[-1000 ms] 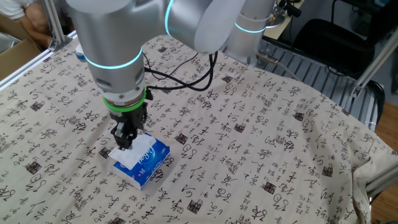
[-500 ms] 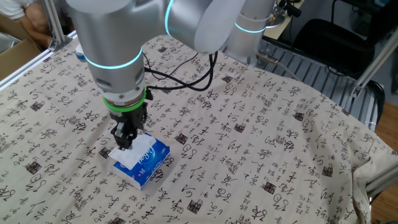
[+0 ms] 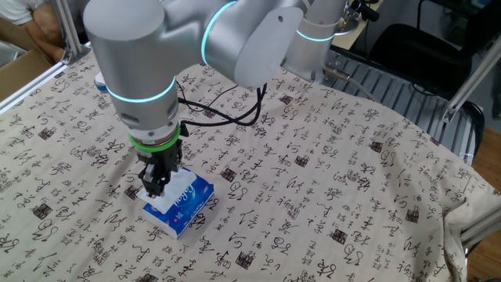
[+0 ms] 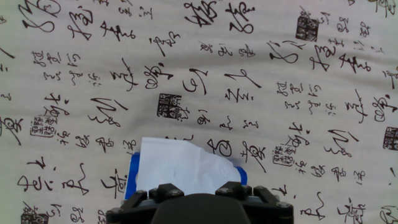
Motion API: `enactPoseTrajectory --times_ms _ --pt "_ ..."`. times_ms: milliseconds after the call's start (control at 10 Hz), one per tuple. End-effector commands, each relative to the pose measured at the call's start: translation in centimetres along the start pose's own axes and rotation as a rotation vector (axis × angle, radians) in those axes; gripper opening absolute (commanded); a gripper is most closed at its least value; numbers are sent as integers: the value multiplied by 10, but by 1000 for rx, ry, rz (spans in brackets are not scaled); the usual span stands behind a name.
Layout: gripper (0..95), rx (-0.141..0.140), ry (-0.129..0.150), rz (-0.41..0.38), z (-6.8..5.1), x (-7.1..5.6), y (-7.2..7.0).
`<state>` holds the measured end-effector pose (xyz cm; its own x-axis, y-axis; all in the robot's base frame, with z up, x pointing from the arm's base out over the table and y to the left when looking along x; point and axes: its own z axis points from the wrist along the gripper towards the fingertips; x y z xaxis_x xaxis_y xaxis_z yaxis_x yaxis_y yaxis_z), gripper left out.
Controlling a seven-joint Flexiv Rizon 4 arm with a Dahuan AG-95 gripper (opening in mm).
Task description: Pull out a napkin
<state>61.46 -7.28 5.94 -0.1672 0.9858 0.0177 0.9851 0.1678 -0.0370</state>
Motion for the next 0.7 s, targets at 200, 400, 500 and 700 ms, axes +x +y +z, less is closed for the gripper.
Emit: enactPoseTrajectory --times_ms 200,400,500,700 --pt "570 10 -6 2 1 0 0" --pt "570 7 -5 1 3 1 -1" --pt "570 7 -4 0 4 1 -1" --pt "570 -1 -4 -4 9 3 -2"
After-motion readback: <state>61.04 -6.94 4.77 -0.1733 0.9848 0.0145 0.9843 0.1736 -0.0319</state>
